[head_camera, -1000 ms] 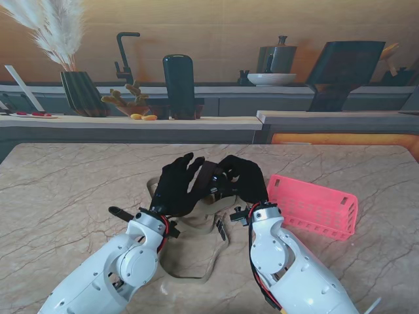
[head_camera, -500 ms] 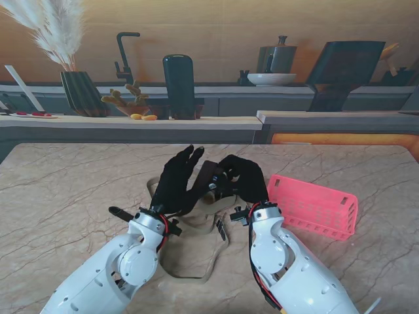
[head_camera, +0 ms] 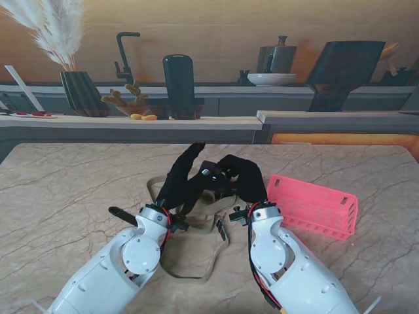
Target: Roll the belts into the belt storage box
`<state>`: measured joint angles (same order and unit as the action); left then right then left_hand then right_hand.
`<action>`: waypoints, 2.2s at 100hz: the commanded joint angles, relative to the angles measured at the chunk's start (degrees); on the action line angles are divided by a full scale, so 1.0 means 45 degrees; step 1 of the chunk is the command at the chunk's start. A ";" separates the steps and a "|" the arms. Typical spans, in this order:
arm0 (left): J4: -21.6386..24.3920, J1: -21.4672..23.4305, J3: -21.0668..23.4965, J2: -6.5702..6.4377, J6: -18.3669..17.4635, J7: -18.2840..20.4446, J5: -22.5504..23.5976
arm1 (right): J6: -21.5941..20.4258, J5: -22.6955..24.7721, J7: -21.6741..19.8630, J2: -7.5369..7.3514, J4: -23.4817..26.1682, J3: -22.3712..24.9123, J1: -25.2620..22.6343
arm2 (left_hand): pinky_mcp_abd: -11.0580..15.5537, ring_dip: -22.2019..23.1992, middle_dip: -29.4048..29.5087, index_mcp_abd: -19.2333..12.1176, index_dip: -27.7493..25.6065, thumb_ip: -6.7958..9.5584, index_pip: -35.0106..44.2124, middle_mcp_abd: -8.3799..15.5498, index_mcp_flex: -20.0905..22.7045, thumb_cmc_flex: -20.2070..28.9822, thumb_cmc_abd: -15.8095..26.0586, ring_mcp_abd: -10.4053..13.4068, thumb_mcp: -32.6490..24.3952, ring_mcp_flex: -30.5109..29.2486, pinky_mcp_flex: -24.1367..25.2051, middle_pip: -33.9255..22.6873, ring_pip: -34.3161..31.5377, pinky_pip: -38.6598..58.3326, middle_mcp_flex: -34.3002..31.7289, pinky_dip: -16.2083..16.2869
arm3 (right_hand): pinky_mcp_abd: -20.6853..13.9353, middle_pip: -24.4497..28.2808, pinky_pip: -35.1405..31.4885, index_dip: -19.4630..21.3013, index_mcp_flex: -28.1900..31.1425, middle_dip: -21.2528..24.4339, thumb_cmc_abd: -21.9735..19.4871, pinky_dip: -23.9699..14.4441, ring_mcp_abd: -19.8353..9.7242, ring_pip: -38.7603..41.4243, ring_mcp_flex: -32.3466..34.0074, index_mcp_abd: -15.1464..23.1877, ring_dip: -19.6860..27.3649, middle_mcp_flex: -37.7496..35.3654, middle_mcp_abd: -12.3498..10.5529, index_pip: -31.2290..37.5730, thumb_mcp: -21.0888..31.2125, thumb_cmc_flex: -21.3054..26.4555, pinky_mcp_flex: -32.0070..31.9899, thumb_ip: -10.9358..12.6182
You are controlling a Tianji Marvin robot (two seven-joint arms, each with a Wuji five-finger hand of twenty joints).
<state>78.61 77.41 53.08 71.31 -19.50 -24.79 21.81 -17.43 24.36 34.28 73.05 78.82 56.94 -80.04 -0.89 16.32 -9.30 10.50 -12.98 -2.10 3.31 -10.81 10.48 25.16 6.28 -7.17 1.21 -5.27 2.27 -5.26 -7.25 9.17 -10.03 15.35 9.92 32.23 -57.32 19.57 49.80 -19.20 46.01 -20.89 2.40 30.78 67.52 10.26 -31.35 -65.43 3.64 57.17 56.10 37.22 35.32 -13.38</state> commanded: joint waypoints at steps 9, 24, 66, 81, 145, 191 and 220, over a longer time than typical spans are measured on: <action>-0.0371 -0.0229 -0.0418 0.0196 -0.0405 0.0203 -0.0033 | -0.0070 -0.0148 -0.0080 0.0106 0.0072 -0.0097 0.0082 | 0.1010 -0.0255 -0.0081 -0.1063 -0.0014 0.0361 0.0516 0.0786 -0.0392 -0.0666 0.0985 0.0792 -0.0051 0.0377 -0.0083 0.0421 0.0437 -0.0692 0.0495 -0.0279 | 0.0184 0.0086 0.0010 0.0354 0.0508 0.0057 -0.1314 0.0275 -0.0464 0.0291 -0.0179 0.3561 -0.0001 0.0288 -0.0213 0.1397 0.0969 0.0898 -0.0289 0.0444; -0.0571 -0.0402 -0.0655 0.0244 -0.0708 0.0239 -0.0067 | -0.0051 -0.0291 -0.0209 0.0108 0.0101 -0.0122 0.0094 | 0.1024 -0.0299 -0.0229 -0.1357 -0.0360 0.0363 0.0975 0.0884 -0.0392 -0.0582 0.0893 0.0860 -0.0097 0.0292 -0.0223 0.0170 0.0348 -0.0962 0.0348 -0.0251 | 0.0449 0.0106 0.0097 0.0339 0.0485 0.0017 -0.1299 0.0283 -0.0390 0.0202 -0.0590 0.3588 -0.0004 0.0391 -0.0229 0.1382 0.0924 0.0887 -0.0486 0.0425; -0.0884 -0.0647 -0.0784 0.0122 -0.1253 0.0546 0.0251 | 0.0355 -0.1412 -0.0904 0.0113 0.0744 0.0022 -0.0223 | -0.1081 0.0152 -0.0983 -0.2242 -0.1142 0.0492 0.1934 0.0838 -0.0382 0.0213 -0.2530 0.0381 -0.0409 -0.1106 -0.1306 -0.1496 -0.0354 0.0415 -0.0709 0.1001 | 0.0947 -0.0386 0.0543 -0.0698 0.0606 -0.0068 -0.0952 0.0145 -0.0563 -0.0031 -0.2059 0.3678 0.0166 0.0017 -0.0748 0.1524 0.0940 0.0635 -0.1258 0.0216; -0.0715 -0.0481 -0.0465 0.0062 -0.1365 0.0932 -0.0246 | 0.0413 -0.1745 -0.1043 0.0112 0.0960 0.0151 -0.0372 | -0.1311 0.0275 -0.1116 -0.2434 -0.1458 0.0350 0.2638 0.0783 -0.0303 0.0069 -0.3362 0.0216 -0.0483 -0.1662 -0.1612 -0.1575 -0.0461 0.0604 -0.1344 0.1088 | 0.0926 -0.0467 0.0610 -0.0811 0.0641 -0.0109 -0.0890 0.0100 -0.0662 0.0124 -0.2273 0.3768 0.0173 -0.0217 -0.0908 0.1577 0.0970 0.0586 -0.1364 0.0163; -0.0188 -0.0195 0.0101 -0.0534 -0.1749 0.4242 -0.3096 | 0.0515 -0.3009 -0.1744 0.0046 0.1888 0.0460 -0.1005 | -0.1255 -0.0065 -0.0817 -0.2648 -0.0939 -0.0672 0.2290 0.0369 -0.0273 -0.1043 -0.7502 -0.0184 -0.6748 -0.1788 -0.1738 -0.0606 0.0177 0.0205 -0.1531 0.0432 | 0.0882 -0.0859 0.0880 -0.0958 0.0639 -0.0278 -0.0815 -0.0105 -0.0823 0.0340 -0.2702 0.4159 0.0277 -0.0576 -0.1120 0.1608 0.1051 0.0290 -0.1778 0.0097; -0.0513 -0.0340 -0.0551 -0.0113 -0.0831 0.1769 -0.0706 | 0.0422 -0.3594 -0.2226 -0.0012 0.2140 0.0414 -0.1194 | -0.1503 0.0502 -0.1437 -0.2224 -0.1823 -0.0281 0.2672 0.0593 -0.0488 0.0447 -0.7554 -0.0283 -0.8449 -0.2094 -0.2174 -0.1577 -0.0587 0.1087 -0.1590 0.1222 | 0.0740 -0.0790 0.1431 -0.0977 0.0570 -0.0918 -0.0817 -0.0436 -0.0867 0.0405 -0.4175 0.4519 0.0321 -0.0305 -0.1158 0.1502 0.1123 -0.0066 -0.2807 0.0093; -0.0690 -0.0402 -0.0866 0.0166 -0.0402 0.0449 0.0119 | 0.0663 -0.3609 -0.2183 0.0061 0.1846 0.0122 -0.0984 | -0.1694 0.0795 -0.1794 -0.1933 -0.1876 -0.0234 0.2687 0.0575 -0.0485 0.0772 -0.6893 -0.0333 -0.7723 -0.1745 -0.1525 -0.2200 -0.1240 0.2854 -0.1385 0.1678 | 0.0388 0.0883 0.1951 -0.1288 0.0407 -0.0993 -0.0877 -0.1065 -0.0626 0.1094 -0.7125 0.4989 0.0606 0.3302 -0.0564 0.1479 0.1035 -0.0470 -0.4628 0.0162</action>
<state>75.37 75.29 49.60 71.11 -21.58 -22.32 22.62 -14.66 8.12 24.31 72.70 87.39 58.07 -84.67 -8.54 19.15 -16.41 2.16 -20.81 -3.31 15.11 -9.43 9.35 27.79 -26.33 -8.78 -34.79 -14.24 -5.71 -13.67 -11.86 19.94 -18.09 21.76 13.68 35.29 -49.43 13.37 48.16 -24.14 45.98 -24.12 1.28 35.75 38.61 19.32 -29.46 -54.28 0.69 58.11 56.49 34.77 16.14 -13.44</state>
